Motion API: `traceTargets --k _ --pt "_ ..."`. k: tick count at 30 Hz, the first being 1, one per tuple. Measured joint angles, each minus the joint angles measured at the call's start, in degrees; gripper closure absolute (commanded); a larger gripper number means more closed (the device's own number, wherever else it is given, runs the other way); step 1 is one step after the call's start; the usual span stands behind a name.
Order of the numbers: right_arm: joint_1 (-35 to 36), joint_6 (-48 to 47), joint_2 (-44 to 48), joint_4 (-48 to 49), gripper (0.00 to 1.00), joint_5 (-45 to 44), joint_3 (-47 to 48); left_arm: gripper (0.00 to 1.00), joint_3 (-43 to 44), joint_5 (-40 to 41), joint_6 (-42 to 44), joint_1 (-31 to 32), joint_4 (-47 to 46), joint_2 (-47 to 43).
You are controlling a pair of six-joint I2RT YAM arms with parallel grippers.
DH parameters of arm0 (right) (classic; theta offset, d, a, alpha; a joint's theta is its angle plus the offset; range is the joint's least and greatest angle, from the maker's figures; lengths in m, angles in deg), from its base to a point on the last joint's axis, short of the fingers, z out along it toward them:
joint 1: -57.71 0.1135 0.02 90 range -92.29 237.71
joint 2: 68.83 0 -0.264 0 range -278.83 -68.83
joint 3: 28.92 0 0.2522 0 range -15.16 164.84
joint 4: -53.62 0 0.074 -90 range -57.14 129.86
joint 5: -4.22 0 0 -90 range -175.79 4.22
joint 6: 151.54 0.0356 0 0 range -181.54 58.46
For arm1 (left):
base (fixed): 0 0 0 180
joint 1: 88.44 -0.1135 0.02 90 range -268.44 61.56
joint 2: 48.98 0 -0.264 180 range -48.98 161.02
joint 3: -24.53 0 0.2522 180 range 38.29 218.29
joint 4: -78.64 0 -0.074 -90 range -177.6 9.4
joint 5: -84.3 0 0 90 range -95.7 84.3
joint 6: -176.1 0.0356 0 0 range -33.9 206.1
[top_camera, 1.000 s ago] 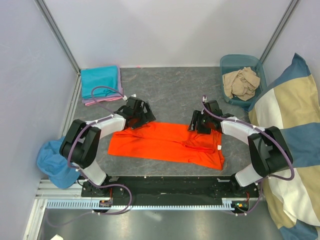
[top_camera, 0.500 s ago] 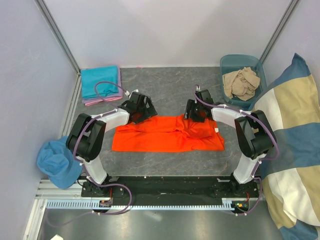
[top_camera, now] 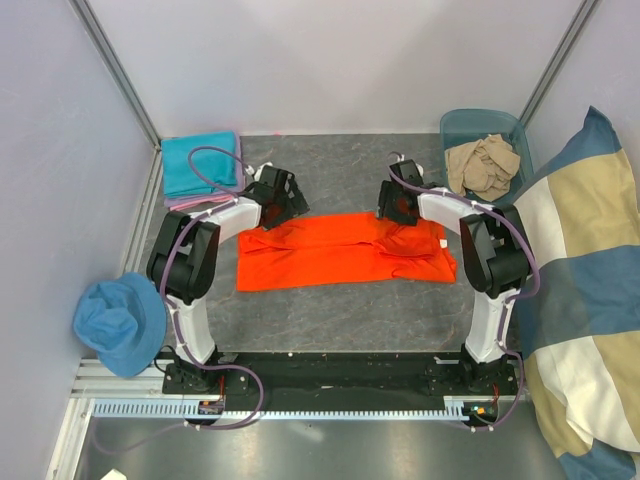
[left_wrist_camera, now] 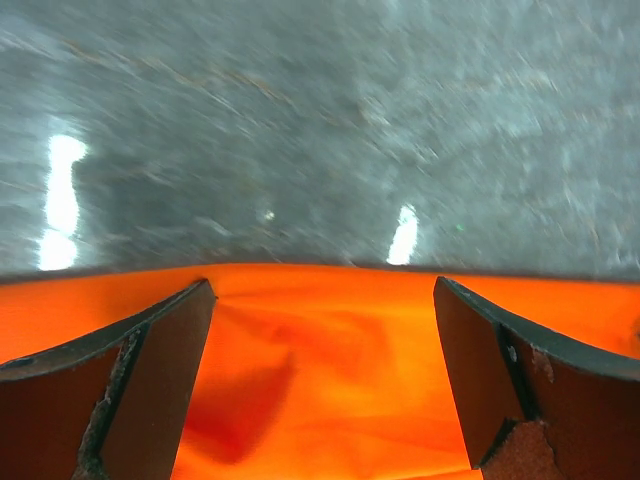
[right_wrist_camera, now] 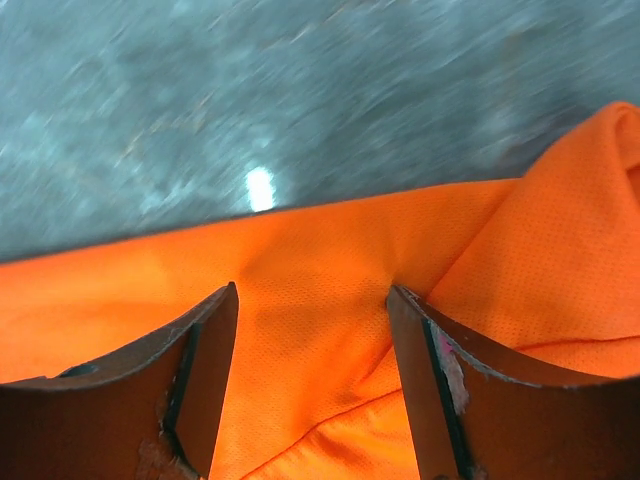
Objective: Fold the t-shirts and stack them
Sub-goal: Fold the other side of the tshirt into a rectangle
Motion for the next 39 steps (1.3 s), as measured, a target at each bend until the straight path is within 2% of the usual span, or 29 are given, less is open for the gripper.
traceTargets --k 13,27,35,39 --pt "-3.3 -4.0 0.7 0.5 0.28 -1.5 0.1 0.00 0.8 0.2 2.1 -2.8 0.8 0.0" --pt "-1.6 -6.3 20.7 0.8 0.24 5.3 -8.7 0.00 -4.2 1.6 3.9 -3.4 1.9 -6.7" --pt "0.4 -6.5 25.6 -0.5 0.23 8.9 -13.9 0.00 -7.7 1.7 4.1 -9.4 2.6 -13.2" --pt "0.3 -6.5 26.6 -1.4 0.23 9.3 -15.1 0.00 -10.8 1.7 4.1 -10.4 2.6 -15.3"
